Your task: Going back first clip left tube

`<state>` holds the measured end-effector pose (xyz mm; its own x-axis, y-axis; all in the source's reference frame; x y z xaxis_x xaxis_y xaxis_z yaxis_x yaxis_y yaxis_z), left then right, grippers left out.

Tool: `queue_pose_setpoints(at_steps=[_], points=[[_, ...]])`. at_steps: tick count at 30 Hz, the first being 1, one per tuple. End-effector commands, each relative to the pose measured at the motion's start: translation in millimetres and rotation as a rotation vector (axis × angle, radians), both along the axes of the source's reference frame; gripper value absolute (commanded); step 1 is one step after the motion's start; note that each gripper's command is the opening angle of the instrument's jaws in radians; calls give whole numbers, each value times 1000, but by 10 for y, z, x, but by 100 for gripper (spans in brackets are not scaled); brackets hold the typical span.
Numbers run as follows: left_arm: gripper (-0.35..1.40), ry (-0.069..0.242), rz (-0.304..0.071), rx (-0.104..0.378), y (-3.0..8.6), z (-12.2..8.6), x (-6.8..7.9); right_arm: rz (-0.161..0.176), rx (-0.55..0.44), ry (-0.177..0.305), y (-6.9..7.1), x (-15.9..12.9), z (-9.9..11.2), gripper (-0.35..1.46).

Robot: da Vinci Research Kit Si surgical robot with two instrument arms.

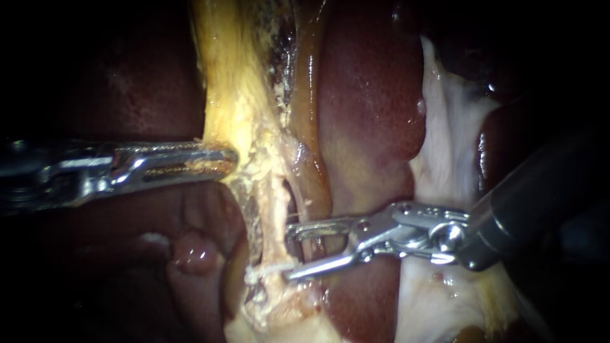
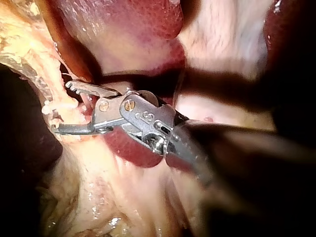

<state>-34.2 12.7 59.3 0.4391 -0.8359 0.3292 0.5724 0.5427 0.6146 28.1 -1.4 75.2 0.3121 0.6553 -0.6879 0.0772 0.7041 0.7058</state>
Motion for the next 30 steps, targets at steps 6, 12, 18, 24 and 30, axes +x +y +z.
queue_pose_setpoints(at_steps=[6, 12, 18, 24, 30], points=[[-35, -1, 1, 0, 0, 1, 2, -9, -127, 27, 18, -25, -22, 60], [-35, -1, 1, -1, 0, 2, 2, -3, -233, 56, 48, -53, -50, 60], [-35, 2, -1, -7, -6, 12, -4, 14, -334, 96, 67, -71, -74, 60], [-35, 3, -3, -17, -17, 42, -21, 10, -358, 107, 69, -74, -80, 60], [-35, 18, -20, -32, -7, 75, -30, 9, -359, 107, 69, -75, -79, 60]])
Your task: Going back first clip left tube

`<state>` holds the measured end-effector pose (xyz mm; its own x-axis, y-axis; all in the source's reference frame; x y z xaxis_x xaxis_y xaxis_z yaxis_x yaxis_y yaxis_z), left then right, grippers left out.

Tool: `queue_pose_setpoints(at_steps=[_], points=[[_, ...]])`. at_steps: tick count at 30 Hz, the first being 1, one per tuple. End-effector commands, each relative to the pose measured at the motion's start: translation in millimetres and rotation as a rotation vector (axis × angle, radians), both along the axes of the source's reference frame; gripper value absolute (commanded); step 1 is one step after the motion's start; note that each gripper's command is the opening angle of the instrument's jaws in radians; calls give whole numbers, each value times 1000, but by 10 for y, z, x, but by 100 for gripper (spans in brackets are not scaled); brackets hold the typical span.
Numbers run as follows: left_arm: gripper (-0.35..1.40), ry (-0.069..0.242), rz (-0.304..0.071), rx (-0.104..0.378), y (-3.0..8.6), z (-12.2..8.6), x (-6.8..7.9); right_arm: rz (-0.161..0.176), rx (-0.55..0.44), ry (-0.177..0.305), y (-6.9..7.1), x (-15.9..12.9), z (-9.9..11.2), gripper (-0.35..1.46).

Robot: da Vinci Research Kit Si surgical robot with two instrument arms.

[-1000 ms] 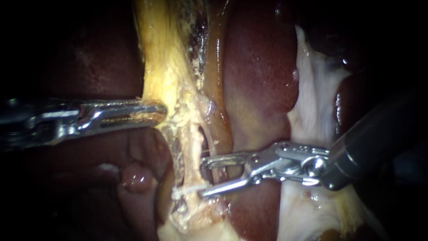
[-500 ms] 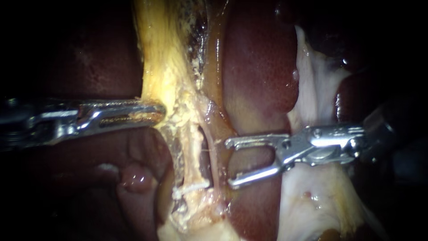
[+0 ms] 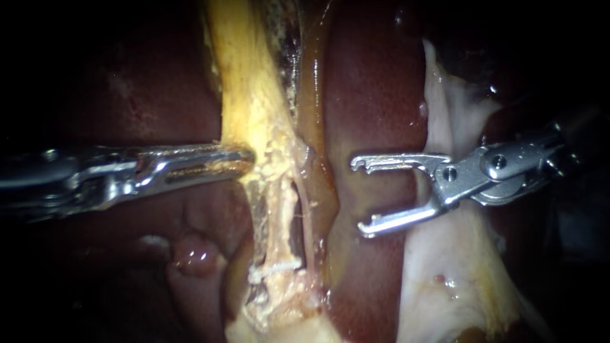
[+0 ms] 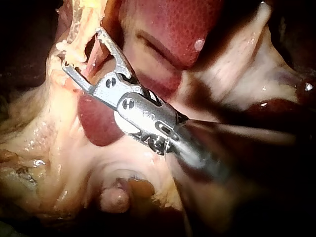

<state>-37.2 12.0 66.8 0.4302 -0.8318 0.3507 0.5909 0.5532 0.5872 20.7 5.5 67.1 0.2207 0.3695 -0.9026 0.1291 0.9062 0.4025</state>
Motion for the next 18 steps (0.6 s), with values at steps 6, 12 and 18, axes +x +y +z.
queue_pose_setpoints(at_steps=[6, 12, 18], points=[[-35, 8, -17, 1, 2, 17, 0, 1, -1, -2, 0, -1, 0, 60], [-35, 15, -21, -1, -1, 16, -4, 1, -1, -2, -1, -1, 0, 60], [-35, 15, -21, -1, -2, 15, -4, 1, -1, -2, -1, -1, -1, 60]])
